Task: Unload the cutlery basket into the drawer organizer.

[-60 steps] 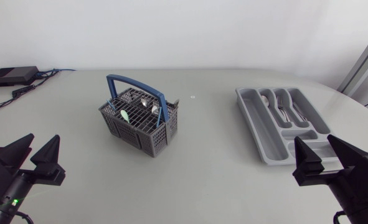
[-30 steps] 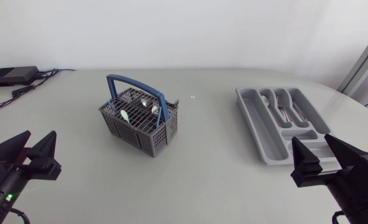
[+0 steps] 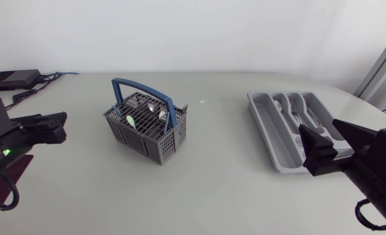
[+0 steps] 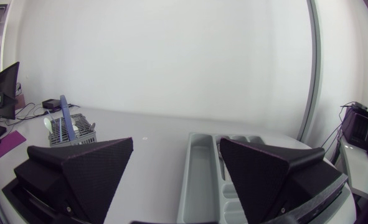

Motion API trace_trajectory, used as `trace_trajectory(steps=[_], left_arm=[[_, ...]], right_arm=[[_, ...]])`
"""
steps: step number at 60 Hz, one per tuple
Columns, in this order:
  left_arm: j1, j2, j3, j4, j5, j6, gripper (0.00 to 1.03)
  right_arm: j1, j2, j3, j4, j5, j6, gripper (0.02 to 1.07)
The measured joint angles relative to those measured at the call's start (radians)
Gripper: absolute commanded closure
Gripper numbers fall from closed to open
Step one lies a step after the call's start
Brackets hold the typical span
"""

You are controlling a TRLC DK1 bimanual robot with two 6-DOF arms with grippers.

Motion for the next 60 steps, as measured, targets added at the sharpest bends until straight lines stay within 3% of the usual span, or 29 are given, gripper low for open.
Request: trace_trajectory(steps=[11,23,47,60], left_arm=[[0.006,0.185,0.133,-0.077,0.002,0.0,0.09],[0.032,0.347,0.208,-0.107,0.003,0.013,0.1],[0.034,0.55,0.305,-0.218,0.016,0.343,0.09],[0.034,0.564,0.307,-0.23,0.138,0.425,0.09]], right_arm=[[0.062,0.246,0.138,0.001,0.031,0.0,0.07],[0.151,0.543,0.332,-0.08,0.046,-0.022,0.07],[0.265,0.972,0.666,-0.254,-0.066,-0.185,0.07],[0.348,1.122,0.832,-0.281,-0.135,-0.206,0.12]])
